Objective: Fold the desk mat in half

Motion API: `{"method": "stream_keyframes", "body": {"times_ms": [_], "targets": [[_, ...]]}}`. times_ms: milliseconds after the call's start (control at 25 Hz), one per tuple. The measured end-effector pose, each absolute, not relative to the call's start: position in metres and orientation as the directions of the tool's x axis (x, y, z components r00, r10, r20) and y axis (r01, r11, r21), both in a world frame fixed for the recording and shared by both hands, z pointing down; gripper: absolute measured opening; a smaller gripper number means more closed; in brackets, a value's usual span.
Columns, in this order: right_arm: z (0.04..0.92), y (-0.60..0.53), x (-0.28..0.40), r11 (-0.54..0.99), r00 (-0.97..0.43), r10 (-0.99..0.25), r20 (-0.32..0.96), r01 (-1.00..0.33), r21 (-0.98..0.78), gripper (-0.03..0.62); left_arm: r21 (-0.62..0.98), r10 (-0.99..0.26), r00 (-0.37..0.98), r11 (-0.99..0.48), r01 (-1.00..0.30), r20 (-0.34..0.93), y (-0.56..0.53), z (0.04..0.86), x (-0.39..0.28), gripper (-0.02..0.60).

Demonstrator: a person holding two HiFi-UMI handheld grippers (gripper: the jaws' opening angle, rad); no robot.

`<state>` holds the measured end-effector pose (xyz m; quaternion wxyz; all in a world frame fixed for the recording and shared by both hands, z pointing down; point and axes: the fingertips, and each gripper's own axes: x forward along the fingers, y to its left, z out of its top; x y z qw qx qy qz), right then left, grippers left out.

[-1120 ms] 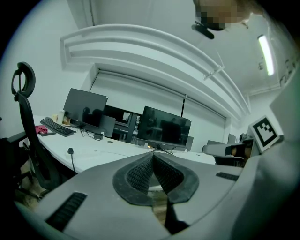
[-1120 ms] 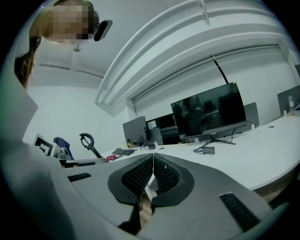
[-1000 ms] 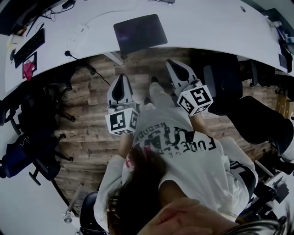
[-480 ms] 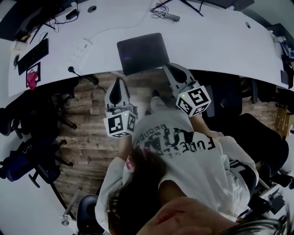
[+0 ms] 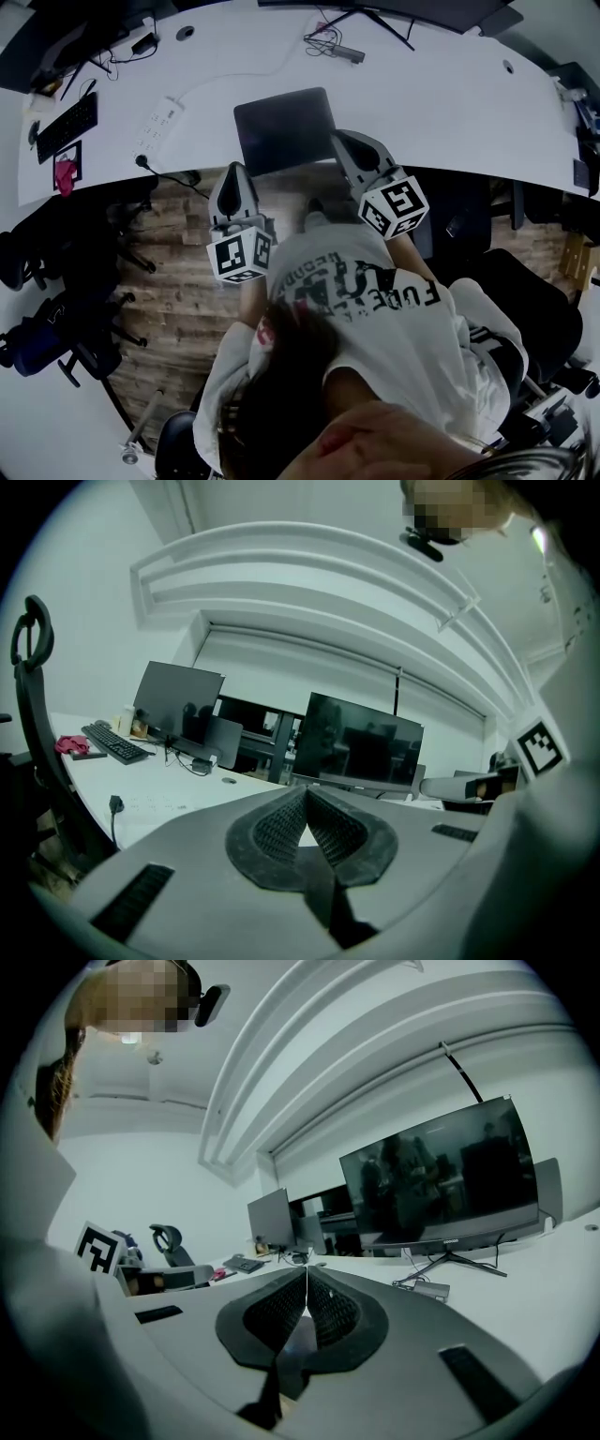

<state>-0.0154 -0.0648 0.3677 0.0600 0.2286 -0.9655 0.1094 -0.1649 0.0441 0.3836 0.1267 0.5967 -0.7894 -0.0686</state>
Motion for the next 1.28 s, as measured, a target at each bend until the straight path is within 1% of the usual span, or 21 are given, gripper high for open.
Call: {"method": "stream_keyframes", "body": {"times_ms": [440,680,1280], "targets": [[0.372,-0.106,-0.009,0.867,-0.885,-0.432,0.174,-0.460,-0.189,0.000,0.251,-0.957,-0.272,0.289,-0.924,0.100,0.005,0.381,-0.168,0.003],[0.381,-0.115,-0.013,0.852,-0.872,-0.449,0.198,-0.484,-0.199,0.000,0.262,-0.958,-0.265,0.286,-0.922,0.111,-0.001,0.387,-0.174,0.003],[0.364,-0.136,-0.075,0.808,-0.829,-0.525,0.195,-0.557,-0.194,0.000,0.276,-0.978,-0.185,0.206,-0.939,0.100,-0.034,0.373,-0.247,0.003]]}}
